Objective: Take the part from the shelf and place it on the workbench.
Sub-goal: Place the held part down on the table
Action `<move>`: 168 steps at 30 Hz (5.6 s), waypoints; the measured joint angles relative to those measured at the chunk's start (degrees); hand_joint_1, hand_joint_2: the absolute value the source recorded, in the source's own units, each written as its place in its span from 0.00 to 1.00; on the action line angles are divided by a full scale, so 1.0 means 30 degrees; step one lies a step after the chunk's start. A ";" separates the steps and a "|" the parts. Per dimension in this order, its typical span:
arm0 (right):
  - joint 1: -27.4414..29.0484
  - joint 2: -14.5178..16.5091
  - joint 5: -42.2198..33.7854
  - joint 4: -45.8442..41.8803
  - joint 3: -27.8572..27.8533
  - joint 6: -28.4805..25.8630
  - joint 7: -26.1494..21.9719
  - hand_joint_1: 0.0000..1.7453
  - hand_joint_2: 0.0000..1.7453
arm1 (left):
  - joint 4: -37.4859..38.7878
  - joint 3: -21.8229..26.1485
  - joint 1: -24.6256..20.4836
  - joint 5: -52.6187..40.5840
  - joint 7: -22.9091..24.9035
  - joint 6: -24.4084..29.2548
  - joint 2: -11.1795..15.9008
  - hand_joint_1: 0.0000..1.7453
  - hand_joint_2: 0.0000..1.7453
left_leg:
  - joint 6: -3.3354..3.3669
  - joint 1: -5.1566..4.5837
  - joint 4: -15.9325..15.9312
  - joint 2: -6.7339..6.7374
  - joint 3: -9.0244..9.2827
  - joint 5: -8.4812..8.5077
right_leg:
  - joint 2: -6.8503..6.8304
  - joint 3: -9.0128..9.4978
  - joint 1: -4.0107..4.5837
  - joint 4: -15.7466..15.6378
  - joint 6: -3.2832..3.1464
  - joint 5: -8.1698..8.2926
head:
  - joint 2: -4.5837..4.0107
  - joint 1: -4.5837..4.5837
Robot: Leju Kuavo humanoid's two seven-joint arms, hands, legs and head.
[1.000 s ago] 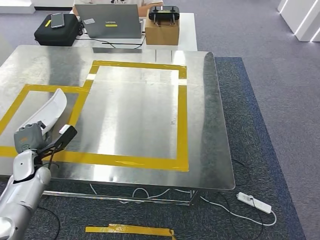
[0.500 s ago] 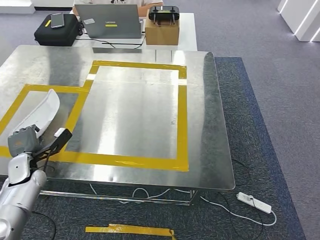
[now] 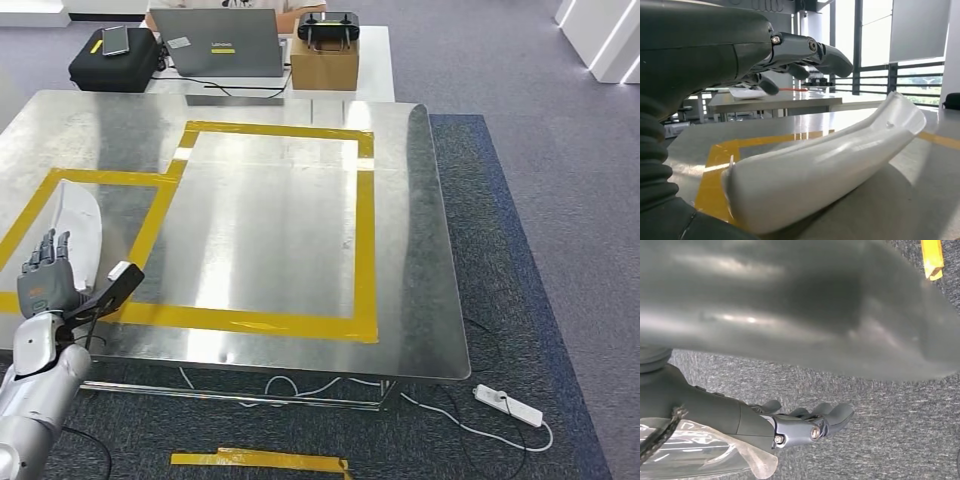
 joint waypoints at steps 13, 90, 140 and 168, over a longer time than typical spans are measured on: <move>-0.0078 -0.0007 0.0568 0.0000 -0.0446 0.0053 -0.0138 0.00 0.00 | -0.0350 -0.0035 0.0023 0.0098 -0.0335 0.0011 -0.0007 0.00 0.00 | 0.0000 0.0001 0.0000 0.0000 -0.0001 -0.0001 | 0.0001 -0.0003 0.0001 0.0000 -0.0001 -0.0001 | 0.0000 -0.0002; -0.0329 -0.0016 0.2526 -0.0787 -0.2229 0.0632 -0.0149 0.00 0.00 | -0.6641 -0.1082 0.4315 0.4541 -0.2537 -0.0605 -0.1942 0.00 0.00 | -0.0107 -0.0061 -0.0728 -0.0090 0.2144 -0.1236 | 0.0252 -0.1914 0.0042 0.0345 -0.0177 0.1832 | 0.0000 -0.0013; -0.0716 0.0694 0.3654 -0.1772 -0.4179 0.0926 0.0712 0.00 0.00 | 0.5233 0.4927 0.8817 0.4810 -0.3216 -0.2068 -0.4232 0.00 0.00 | -0.0080 -0.0316 0.0782 0.0030 -0.0958 -0.0534 | 0.0352 0.1256 0.0405 -0.1246 -0.1064 0.0198 | 0.0000 0.0610; -0.1244 -0.0073 0.2872 -0.1027 -0.5253 0.0674 0.0756 0.00 0.00 | 0.9118 0.7122 0.8925 0.5386 -0.1625 -0.2714 -0.7005 0.00 0.00 | 0.0067 -0.0160 -0.0595 0.0124 -0.1140 0.1981 | 0.0396 0.2222 0.0411 -0.1432 -0.0534 -0.0522 | 0.0000 0.0787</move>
